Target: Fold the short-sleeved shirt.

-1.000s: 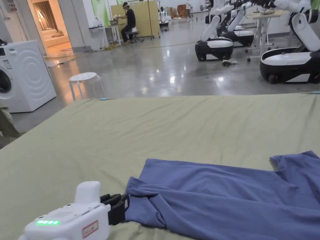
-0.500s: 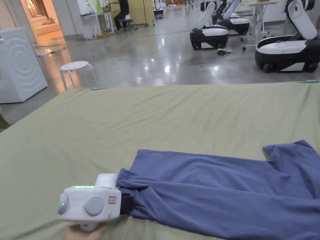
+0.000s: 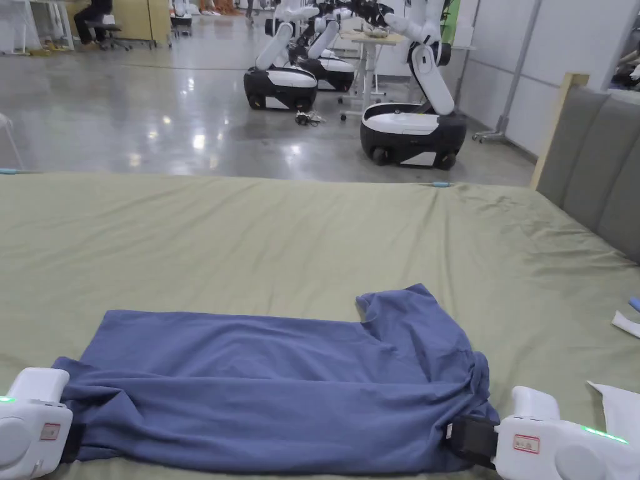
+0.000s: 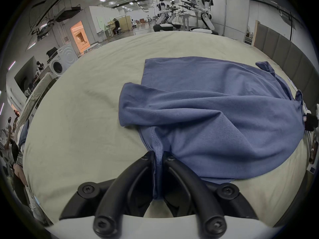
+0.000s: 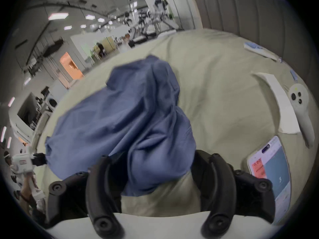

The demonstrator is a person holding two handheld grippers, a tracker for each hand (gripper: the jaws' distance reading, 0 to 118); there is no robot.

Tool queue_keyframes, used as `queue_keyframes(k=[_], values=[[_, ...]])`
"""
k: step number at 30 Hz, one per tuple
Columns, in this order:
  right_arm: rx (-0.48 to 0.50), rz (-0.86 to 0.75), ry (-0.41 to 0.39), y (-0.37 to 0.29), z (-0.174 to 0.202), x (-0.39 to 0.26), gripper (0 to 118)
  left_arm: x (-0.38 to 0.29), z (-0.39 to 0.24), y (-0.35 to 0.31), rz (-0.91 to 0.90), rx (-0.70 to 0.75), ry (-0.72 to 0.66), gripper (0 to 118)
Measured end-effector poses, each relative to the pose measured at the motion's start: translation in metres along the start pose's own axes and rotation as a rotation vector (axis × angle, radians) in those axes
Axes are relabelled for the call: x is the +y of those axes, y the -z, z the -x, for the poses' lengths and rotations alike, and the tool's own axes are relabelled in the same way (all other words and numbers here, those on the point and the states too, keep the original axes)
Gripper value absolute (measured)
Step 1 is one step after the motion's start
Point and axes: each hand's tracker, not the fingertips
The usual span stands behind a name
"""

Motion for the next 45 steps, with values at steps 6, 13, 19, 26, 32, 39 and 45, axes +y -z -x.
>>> queue_keyframes(k=[6, 13, 19, 26, 32, 39, 45], values=[[-0.032, -0.058, -0.085, -0.037, 0.008, -0.004, 8, -0.008, 0.007, -0.035, -0.118, -0.030, -0.010, 4], [-0.028, -0.168, -0.126, -0.101, 0.012, -0.029, 8, -0.053, 0.022, -0.128, -0.184, -0.096, 0.006, 4], [-0.040, -0.125, -0.162, -0.145, -0.003, -0.086, 8, -0.125, 0.040, -0.159, -0.161, -0.183, -0.125, 4], [-0.066, -0.079, -0.195, -0.148, 0.000, -0.121, 8, -0.162, 0.036, -0.152, -0.136, -0.223, -0.210, 9], [-0.058, -0.113, -0.190, -0.157, -0.006, -0.120, 72, -0.170, 0.048, -0.178, -0.284, -0.194, -0.284, 86], [0.064, -0.335, -0.245, -0.211, 0.013, -0.111, 76, -0.161, 0.020, -0.265, -0.591, -0.140, -0.245, 86], [0.094, -0.405, -0.342, -0.227, 0.047, -0.110, 68, -0.167, -0.012, -0.282, -0.667, -0.183, -0.170, 82]])
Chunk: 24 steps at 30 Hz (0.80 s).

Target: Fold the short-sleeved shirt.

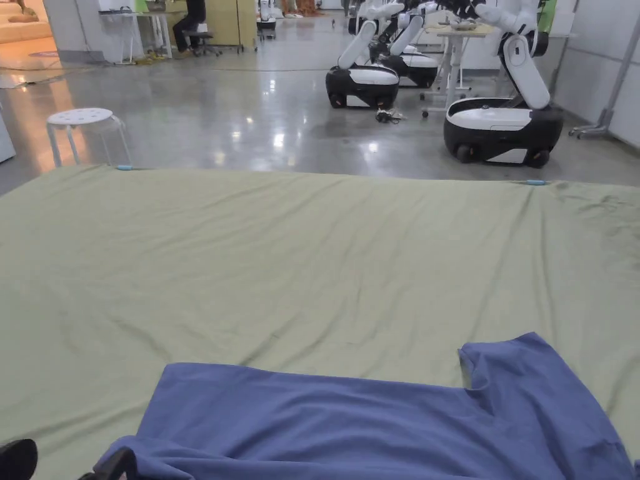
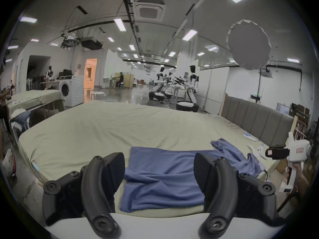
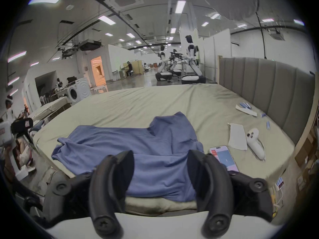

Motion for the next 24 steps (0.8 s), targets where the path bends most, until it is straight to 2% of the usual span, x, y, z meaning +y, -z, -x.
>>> queue_keyframes(k=[1, 3, 4, 5, 6, 15, 20, 24], values=[[0.010, 0.001, -0.022, 0.000, 0.005, 0.000, 53, 0.001, -0.010, 0.001, 0.011, -0.019, 0.025, 70], [0.021, -0.010, -0.051, 0.000, 0.014, -0.002, 20, -0.002, -0.023, 0.002, 0.032, -0.041, 0.051, 23], [0.020, -0.010, -0.056, 0.001, 0.017, -0.003, 9, -0.004, -0.030, 0.003, 0.031, -0.033, 0.056, 11], [0.027, -0.012, -0.058, 0.002, 0.019, -0.005, 4, -0.005, -0.033, 0.003, 0.027, -0.032, 0.060, 9], [0.036, -0.011, -0.054, 0.003, 0.020, -0.006, 0, -0.005, -0.036, 0.003, 0.033, -0.056, 0.062, 2], [0.044, -0.020, 0.000, 0.014, 0.023, -0.004, 0, 0.004, -0.036, 0.014, 0.064, -0.033, 0.026, 0], [0.057, -0.021, 0.010, 0.019, 0.018, -0.003, 0, 0.012, -0.020, 0.027, 0.095, -0.073, -0.022, 0], [0.081, -0.002, 0.021, 0.024, 0.014, -0.008, 0, 0.040, -0.004, 0.072, 0.192, -0.032, 0.014, 1]])
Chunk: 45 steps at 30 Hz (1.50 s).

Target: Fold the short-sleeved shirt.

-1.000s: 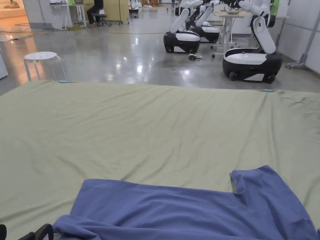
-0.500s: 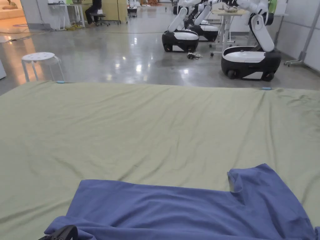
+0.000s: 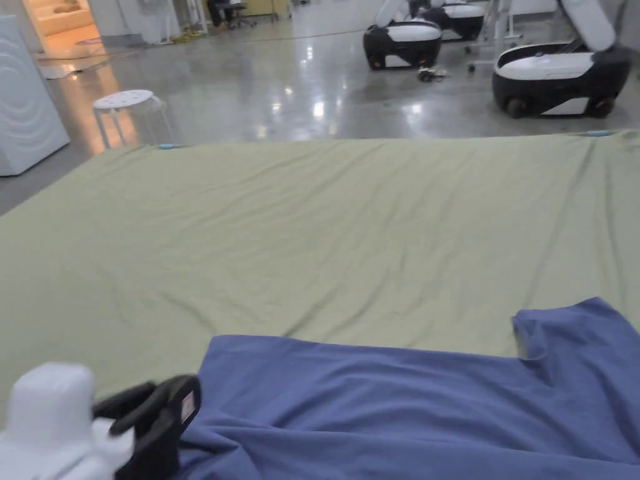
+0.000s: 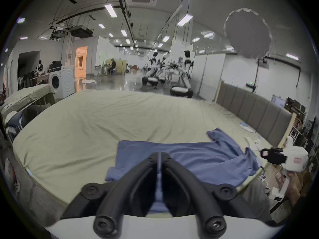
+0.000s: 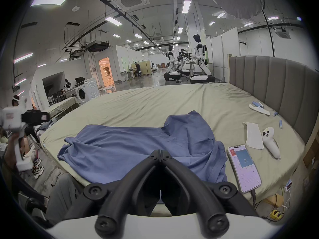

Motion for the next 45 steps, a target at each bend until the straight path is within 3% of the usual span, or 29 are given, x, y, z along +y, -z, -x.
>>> queue_keyframes(k=[3, 4, 6, 9, 12, 18, 20, 21, 23, 28, 29, 30, 31, 32, 33, 36, 39, 40, 43, 45], values=[[0.009, 0.014, 0.019, 0.005, -0.006, -0.005, 0, 0.028, 0.028, 0.069, 0.220, 0.032, 0.010, 53], [0.007, 0.018, 0.029, 0.007, -0.007, -0.007, 0, 0.032, 0.038, 0.091, 0.247, 0.008, 0.002, 60], [0.009, 0.034, 0.058, 0.011, -0.013, -0.011, 0, 0.043, 0.061, 0.147, 0.349, -0.022, -0.074, 60], [0.009, 0.046, 0.093, 0.011, -0.020, -0.015, 0, 0.046, 0.083, 0.215, 0.466, 0.051, -0.199, 60], [-0.023, 0.054, 0.090, 0.005, -0.025, -0.016, 0, 0.040, 0.093, 0.259, 0.517, 0.187, -0.130, 61], [-0.072, 0.101, 0.105, 0.003, -0.044, -0.022, 0, 0.021, 0.089, 0.289, 0.598, 0.172, -0.164, 60], [-0.071, 0.108, 0.124, 0.005, -0.048, -0.023, 0, 0.017, 0.079, 0.292, 0.611, 0.207, -0.042, 53], [-0.069, 0.112, 0.134, 0.007, -0.050, -0.022, 0, 0.015, 0.076, 0.294, 0.636, 0.218, 0.005, 49], [-0.066, 0.115, 0.140, 0.011, -0.051, -0.018, 0, 0.017, 0.072, 0.297, 0.640, 0.216, 0.009, 26], [-0.058, 0.095, 0.120, 0.033, -0.061, 0.020, 4, 0.014, 0.070, 0.302, 0.643, 0.231, 0.051, 6], [-0.057, 0.119, 0.097, 0.044, -0.067, 0.036, 18, 0.014, 0.070, 0.301, 0.642, 0.233, 0.057, 6], [-0.053, 0.169, 0.077, 0.058, -0.073, 0.051, 42, 0.012, 0.071, 0.303, 0.638, 0.235, 0.053, 6], [-0.052, 0.192, 0.071, 0.072, -0.080, 0.064, 76, 0.011, 0.071, 0.304, 0.638, 0.236, 0.050, 6], [-0.047, 0.224, 0.068, 0.089, -0.089, 0.078, 89, 0.012, 0.072, 0.304, 0.638, 0.234, 0.048, 6], [-0.032, 0.265, 0.072, 0.107, -0.097, 0.091, 94, 0.010, 0.080, 0.314, 0.639, 0.233, 0.046, 6], [-0.024, 0.433, 0.121, 0.175, -0.128, 0.113, 95, 0.012, 0.083, 0.317, 0.649, 0.224, 0.044, 6], [-0.221, 0.604, 0.008, 0.246, -0.152, 0.110, 93, 0.012, 0.078, 0.314, 0.662, 0.224, 0.030, 6], [-0.225, 0.663, 0.017, 0.261, -0.160, 0.103, 89, 0.012, 0.078, 0.315, 0.664, 0.225, 0.028, 6], [-0.195, 0.772, 0.163, 0.286, -0.176, 0.084, 63, 0.013, 0.075, 0.312, 0.669, 0.226, 0.023, 6], [-0.215, 0.752, 0.120, 0.287, -0.174, 0.077, 61, 0.014, 0.079, 0.317, 0.669, 0.227, 0.028, 6]])
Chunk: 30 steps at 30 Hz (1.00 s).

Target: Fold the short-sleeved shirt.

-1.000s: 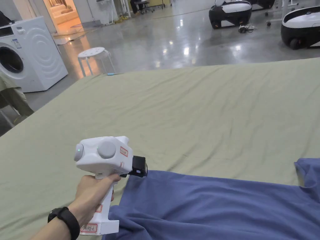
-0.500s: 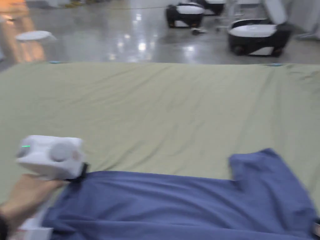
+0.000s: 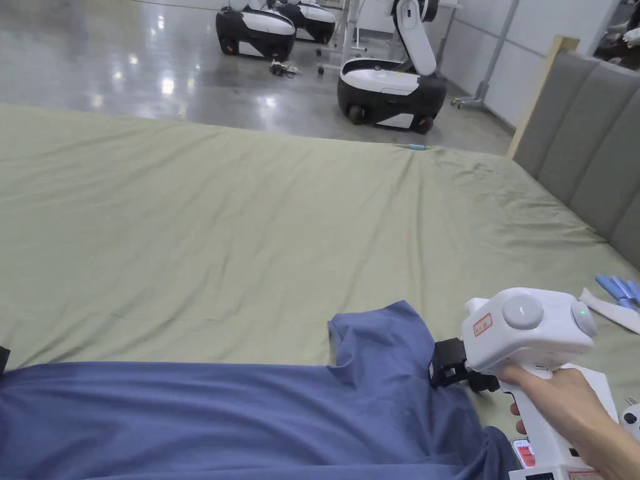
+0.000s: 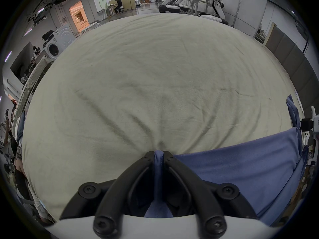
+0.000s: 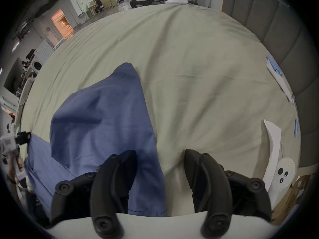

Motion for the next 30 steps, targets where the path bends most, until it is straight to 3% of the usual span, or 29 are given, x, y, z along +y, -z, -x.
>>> queue_keyframes(k=[1, 2, 3, 7, 9, 11, 15, 19, 24, 30], values=[[-0.023, -0.029, -0.037, -0.006, 0.004, -0.003, 42, 0.000, 0.000, 0.000, -0.001, 0.003, 0.003, 6], [-0.030, -0.067, -0.087, -0.011, 0.009, -0.006, 9, 0.001, -0.001, 0.001, -0.002, 0.007, 0.007, 6], [-0.034, -0.086, -0.118, -0.019, 0.016, -0.013, 0, 0.001, -0.002, 0.001, -0.003, 0.010, 0.008, 6], [-0.051, -0.109, -0.123, -0.033, 0.018, -0.021, 0, -0.004, -0.002, -0.009, -0.065, 0.023, 0.032, 3], [-0.008, -0.198, -0.068, -0.057, 0.011, -0.027, 0, -0.016, 0.003, -0.034, -0.172, 0.005, 0.030, 3], [0.061, -0.242, -0.065, -0.085, 0.008, -0.036, 0, -0.023, 0.014, -0.057, -0.187, -0.064, 0.013, 3], [0.080, -0.350, -0.136, -0.145, 0.010, -0.073, 0, -0.055, 0.044, -0.122, -0.277, -0.186, -0.029, 3], [0.099, -0.399, -0.128, -0.186, 0.006, -0.135, 0, -0.122, 0.064, -0.174, -0.326, -0.280, -0.068, 3], [0.086, -0.396, -0.118, -0.197, 0.000, -0.211, 0, -0.204, 0.070, -0.180, -0.267, -0.291, -0.050, 3], [0.103, -0.324, -0.022, -0.164, -0.002, -0.254, 0, -0.246, 0.068, -0.147, -0.204, -0.294, -0.059, 3]])
